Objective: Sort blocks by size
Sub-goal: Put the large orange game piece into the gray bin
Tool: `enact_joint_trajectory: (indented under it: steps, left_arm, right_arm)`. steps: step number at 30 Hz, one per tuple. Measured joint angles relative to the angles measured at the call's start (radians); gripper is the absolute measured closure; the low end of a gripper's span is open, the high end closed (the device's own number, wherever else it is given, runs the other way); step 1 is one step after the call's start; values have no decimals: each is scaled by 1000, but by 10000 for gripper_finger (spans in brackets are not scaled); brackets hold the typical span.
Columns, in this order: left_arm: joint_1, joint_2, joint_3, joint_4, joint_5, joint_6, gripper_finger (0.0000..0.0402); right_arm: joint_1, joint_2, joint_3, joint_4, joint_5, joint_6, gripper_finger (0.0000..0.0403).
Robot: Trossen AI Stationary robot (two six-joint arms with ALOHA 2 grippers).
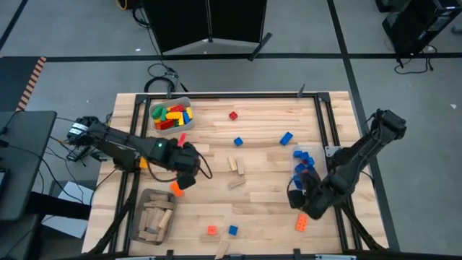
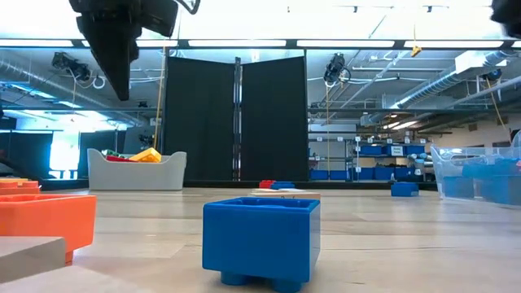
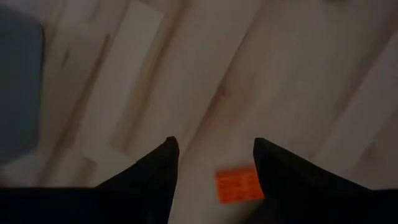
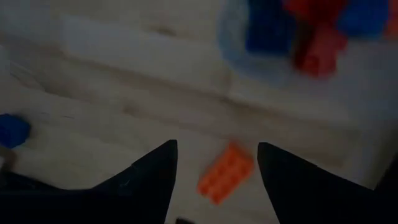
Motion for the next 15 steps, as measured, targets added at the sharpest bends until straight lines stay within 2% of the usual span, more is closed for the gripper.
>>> enact_joint_trajectory:
  steps: [4, 10, 15]
  left_arm:
    - [44, 0, 0, 0, -15, 131, 186]
    - [104, 0, 0, 0, -26, 283, 186]
    - [136, 0, 0, -1, -26, 377, 186]
  right_arm:
    - [64, 82, 59, 5, -25, 165, 171]
    - [67, 229, 133, 8, -120, 175, 179]
    - [81, 359, 138, 109, -242, 182, 184]
